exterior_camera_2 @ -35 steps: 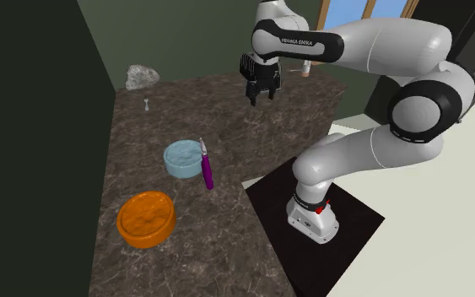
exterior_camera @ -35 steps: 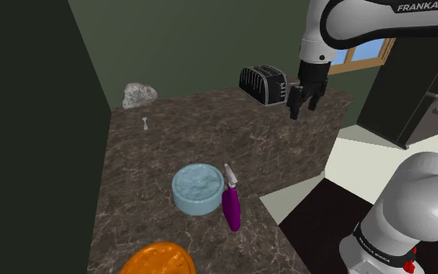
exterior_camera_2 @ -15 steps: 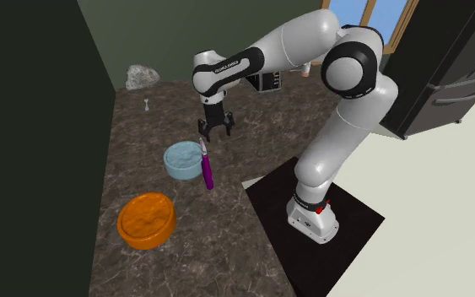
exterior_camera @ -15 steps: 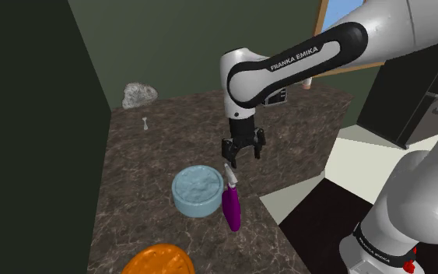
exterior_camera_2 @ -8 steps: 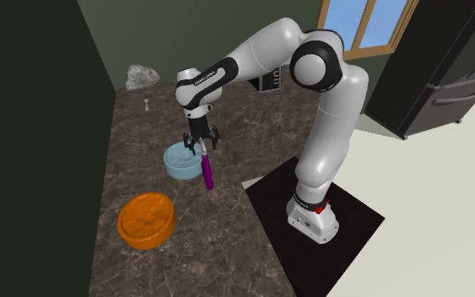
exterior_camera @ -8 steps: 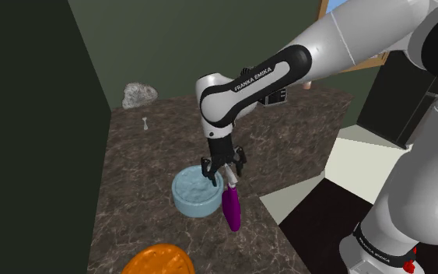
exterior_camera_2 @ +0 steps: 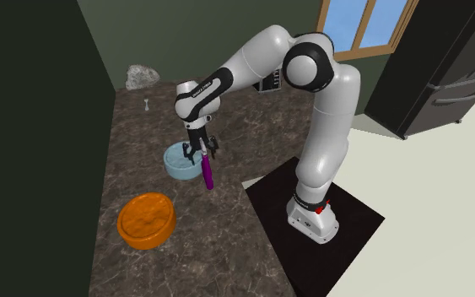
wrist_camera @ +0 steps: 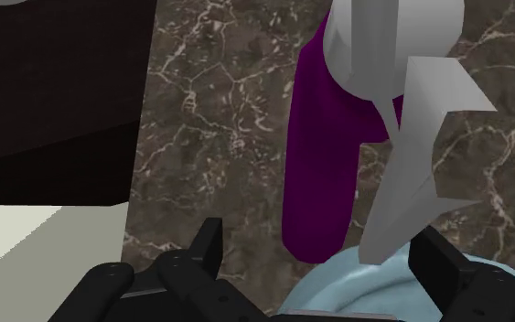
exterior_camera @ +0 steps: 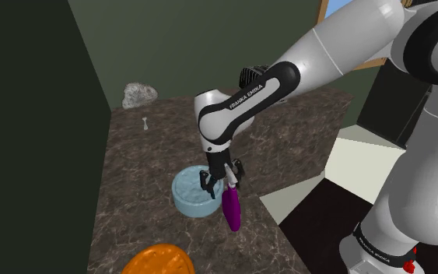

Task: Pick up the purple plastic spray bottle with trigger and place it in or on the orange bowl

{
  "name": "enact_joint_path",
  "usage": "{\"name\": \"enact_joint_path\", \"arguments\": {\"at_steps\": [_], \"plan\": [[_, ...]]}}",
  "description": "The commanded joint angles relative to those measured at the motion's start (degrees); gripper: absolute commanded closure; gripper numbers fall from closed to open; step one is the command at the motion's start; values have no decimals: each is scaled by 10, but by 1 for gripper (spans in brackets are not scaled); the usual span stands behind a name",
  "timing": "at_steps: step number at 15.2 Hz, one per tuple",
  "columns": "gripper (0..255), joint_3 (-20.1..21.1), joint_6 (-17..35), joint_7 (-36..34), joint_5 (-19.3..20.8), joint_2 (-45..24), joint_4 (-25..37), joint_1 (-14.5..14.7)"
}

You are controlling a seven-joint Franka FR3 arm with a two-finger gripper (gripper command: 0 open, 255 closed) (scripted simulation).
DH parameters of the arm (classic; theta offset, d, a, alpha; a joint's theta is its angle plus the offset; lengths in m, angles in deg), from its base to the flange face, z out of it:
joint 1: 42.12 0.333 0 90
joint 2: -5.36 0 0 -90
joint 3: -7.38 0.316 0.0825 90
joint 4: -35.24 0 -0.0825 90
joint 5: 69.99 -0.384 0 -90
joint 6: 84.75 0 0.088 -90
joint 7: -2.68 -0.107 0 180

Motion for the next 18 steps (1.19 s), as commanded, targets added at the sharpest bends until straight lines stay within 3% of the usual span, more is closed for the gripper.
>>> {"name": "enact_joint_path", "arguments": {"at_steps": [1,8,9,18], "plan": [[0,1,7,0,-1,-2,-5,1],[0,1,7,0,-1,-2,-5,1],[255,1,7,0,-1,-2,-5,1],[255,1,7,0,-1,-2,-5,1]]}}
